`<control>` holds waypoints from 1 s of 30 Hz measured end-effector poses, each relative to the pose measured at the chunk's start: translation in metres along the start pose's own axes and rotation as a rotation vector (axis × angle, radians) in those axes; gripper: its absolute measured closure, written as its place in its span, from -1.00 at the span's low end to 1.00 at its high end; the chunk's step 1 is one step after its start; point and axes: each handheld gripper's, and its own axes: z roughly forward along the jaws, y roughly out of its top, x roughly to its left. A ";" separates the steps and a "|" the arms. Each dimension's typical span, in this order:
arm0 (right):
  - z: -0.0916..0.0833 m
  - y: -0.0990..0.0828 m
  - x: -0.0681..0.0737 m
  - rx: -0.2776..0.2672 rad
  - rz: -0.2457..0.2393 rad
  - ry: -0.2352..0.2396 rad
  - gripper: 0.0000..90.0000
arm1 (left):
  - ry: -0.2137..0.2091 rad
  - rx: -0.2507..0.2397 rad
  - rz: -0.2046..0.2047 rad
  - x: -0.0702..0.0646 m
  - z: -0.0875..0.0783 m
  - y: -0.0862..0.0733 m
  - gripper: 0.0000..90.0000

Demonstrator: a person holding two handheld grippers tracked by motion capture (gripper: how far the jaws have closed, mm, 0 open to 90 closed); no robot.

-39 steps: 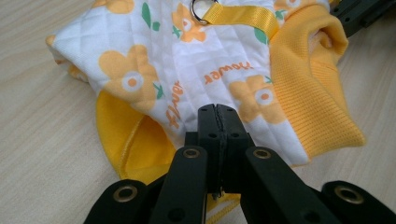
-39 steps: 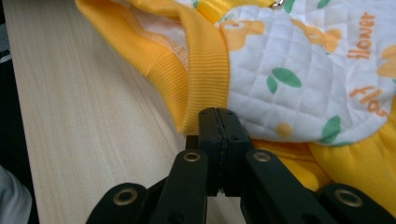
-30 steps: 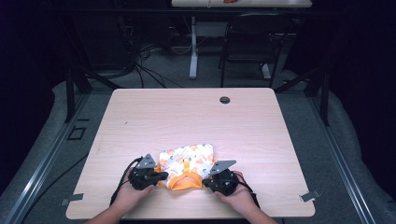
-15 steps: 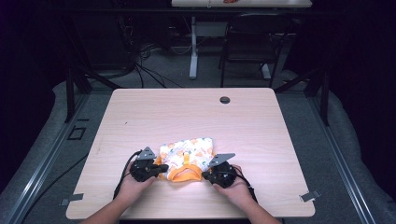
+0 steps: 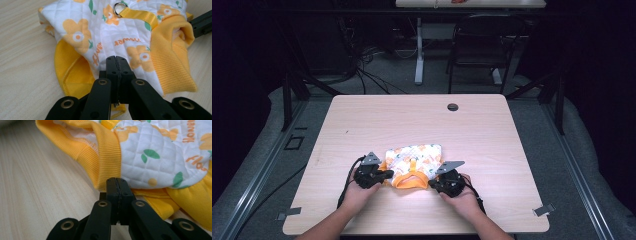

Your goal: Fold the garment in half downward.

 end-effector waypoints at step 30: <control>-0.001 0.012 -0.010 -0.032 0.017 -0.040 0.98 | 0.046 -0.055 -0.038 0.009 0.003 0.013 0.95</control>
